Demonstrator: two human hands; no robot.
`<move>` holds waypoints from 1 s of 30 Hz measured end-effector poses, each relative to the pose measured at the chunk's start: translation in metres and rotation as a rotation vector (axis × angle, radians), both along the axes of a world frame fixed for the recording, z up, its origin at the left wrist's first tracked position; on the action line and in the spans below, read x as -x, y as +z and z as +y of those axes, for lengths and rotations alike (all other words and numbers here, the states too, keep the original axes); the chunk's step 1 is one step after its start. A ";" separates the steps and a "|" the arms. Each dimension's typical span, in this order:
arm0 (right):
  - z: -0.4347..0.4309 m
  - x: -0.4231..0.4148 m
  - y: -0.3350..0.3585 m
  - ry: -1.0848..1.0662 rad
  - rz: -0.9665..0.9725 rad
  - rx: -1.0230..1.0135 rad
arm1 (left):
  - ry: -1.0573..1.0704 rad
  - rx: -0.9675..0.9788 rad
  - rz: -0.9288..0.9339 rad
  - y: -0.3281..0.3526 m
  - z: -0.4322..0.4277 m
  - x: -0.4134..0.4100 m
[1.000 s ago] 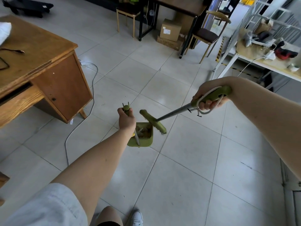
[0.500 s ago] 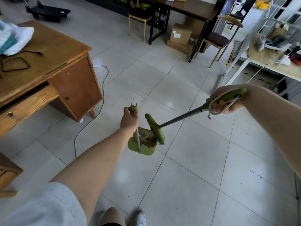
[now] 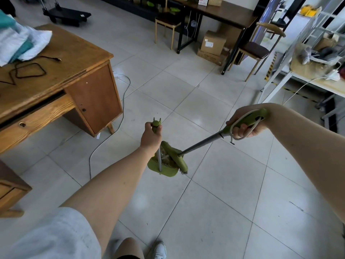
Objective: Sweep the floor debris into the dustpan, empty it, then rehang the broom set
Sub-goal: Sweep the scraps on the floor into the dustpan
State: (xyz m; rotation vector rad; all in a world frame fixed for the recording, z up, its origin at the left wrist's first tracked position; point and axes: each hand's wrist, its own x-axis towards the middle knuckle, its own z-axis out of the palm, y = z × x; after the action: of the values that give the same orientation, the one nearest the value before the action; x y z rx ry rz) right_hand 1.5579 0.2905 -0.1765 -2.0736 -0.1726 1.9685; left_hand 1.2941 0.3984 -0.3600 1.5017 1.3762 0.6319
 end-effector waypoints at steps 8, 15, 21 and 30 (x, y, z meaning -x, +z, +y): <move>0.015 0.027 0.002 0.039 -0.025 -0.035 | 0.063 0.021 -0.037 0.002 -0.002 0.013; 0.041 0.056 0.017 0.141 -0.083 -0.066 | 0.006 -0.003 0.036 0.013 -0.003 0.032; 0.065 0.095 0.029 0.193 -0.144 -0.095 | -0.147 -0.127 0.164 0.019 0.007 0.080; 0.097 0.173 0.003 0.386 -0.220 -0.110 | -0.094 -0.126 0.237 0.021 0.017 0.180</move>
State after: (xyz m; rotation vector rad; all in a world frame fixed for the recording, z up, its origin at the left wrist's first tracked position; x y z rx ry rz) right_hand 1.3852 0.3879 -0.1733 -2.3142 -0.7597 1.8659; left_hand 1.1144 0.4158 -0.3391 1.7770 1.4552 0.5014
